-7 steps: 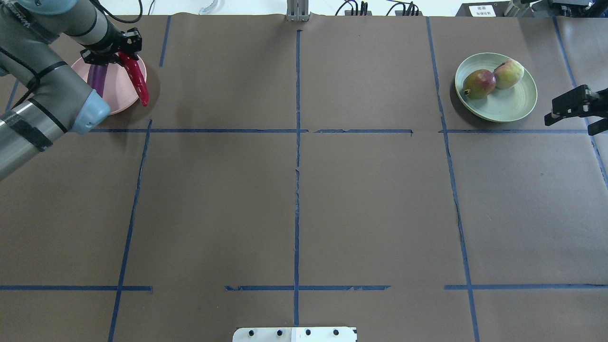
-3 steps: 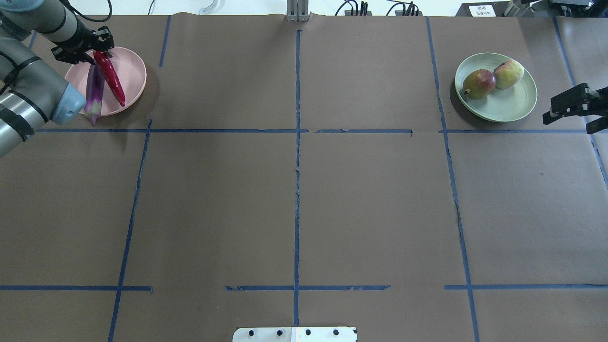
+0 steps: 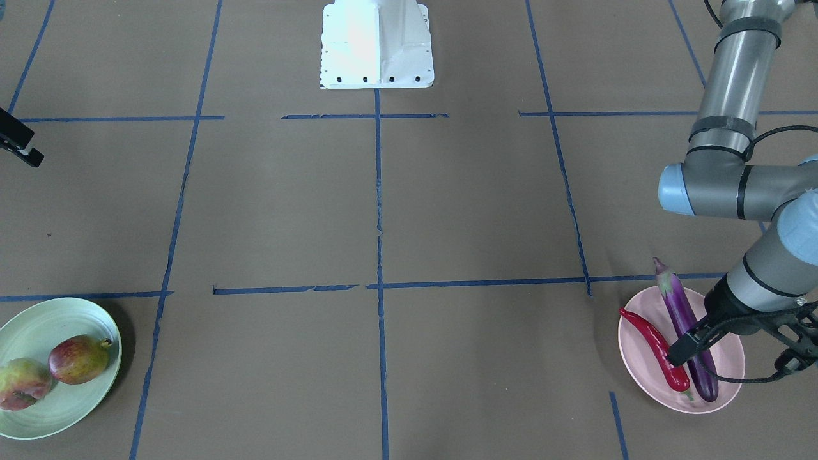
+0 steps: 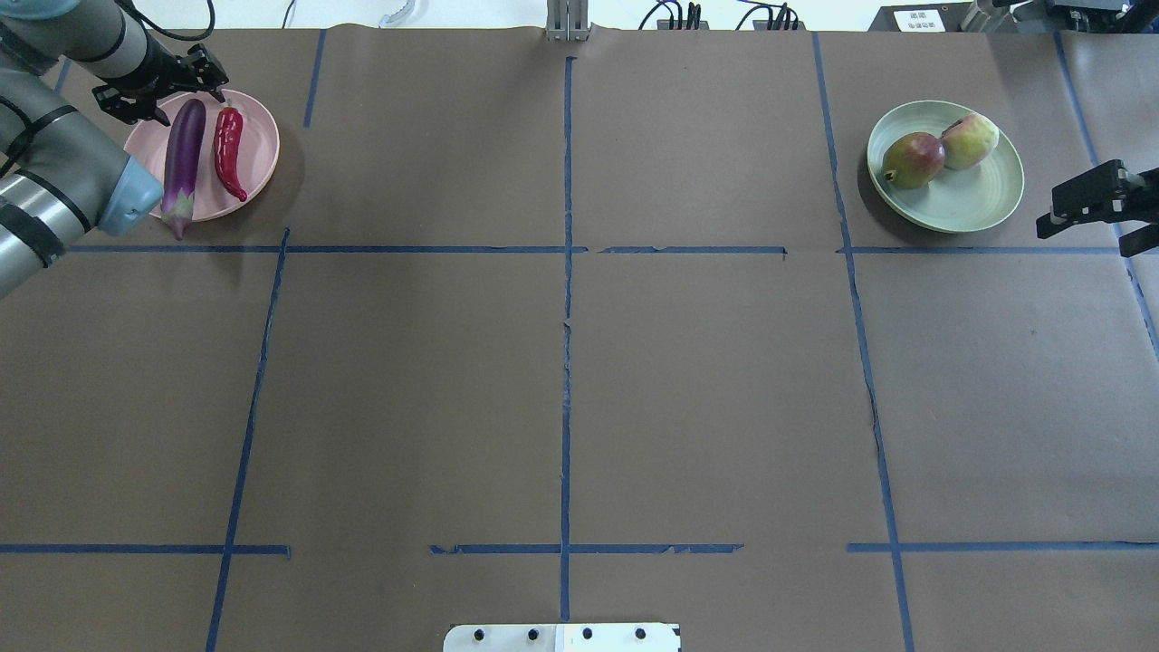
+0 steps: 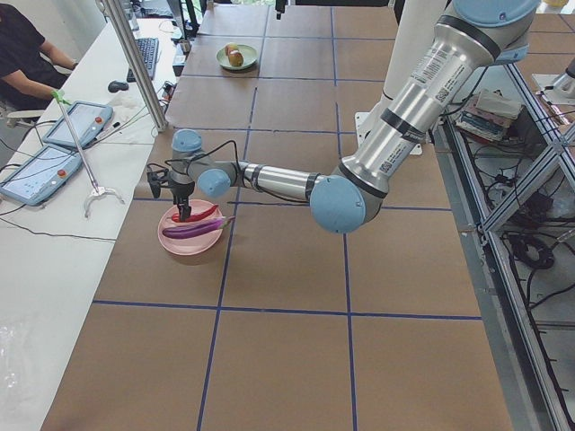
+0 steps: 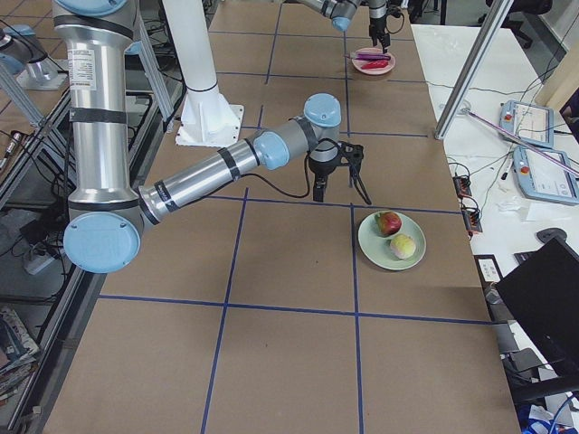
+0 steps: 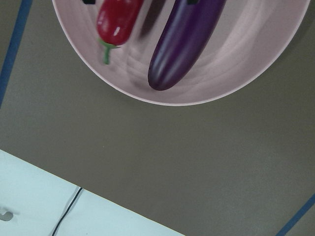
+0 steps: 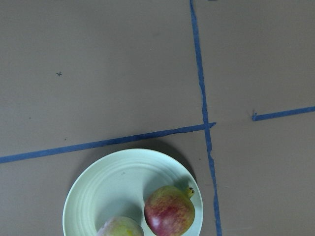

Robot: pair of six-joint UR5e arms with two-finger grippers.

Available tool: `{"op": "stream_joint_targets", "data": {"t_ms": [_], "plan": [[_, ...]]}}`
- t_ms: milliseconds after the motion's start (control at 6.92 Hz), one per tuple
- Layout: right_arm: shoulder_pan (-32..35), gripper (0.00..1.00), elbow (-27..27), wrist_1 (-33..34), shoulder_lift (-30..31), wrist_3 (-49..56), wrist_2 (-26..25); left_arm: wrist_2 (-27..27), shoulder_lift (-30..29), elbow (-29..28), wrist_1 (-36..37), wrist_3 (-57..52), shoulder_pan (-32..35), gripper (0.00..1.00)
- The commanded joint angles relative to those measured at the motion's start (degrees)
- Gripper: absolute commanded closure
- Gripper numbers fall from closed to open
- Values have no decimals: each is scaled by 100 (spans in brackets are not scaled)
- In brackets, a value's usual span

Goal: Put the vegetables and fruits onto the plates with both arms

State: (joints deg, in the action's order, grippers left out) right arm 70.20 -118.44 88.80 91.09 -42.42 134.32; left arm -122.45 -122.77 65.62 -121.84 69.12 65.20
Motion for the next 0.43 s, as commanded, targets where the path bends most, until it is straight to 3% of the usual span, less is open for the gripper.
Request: {"op": "stream_joint_targets", "data": {"t_ms": [0,289], "plan": [[422,0,171,23,311,1097,42,-849,967,1306,37,-990,317,0],[1045,0,801,23,584,2669,68,-885,2103,2591,46,-1707,527,0]]}}
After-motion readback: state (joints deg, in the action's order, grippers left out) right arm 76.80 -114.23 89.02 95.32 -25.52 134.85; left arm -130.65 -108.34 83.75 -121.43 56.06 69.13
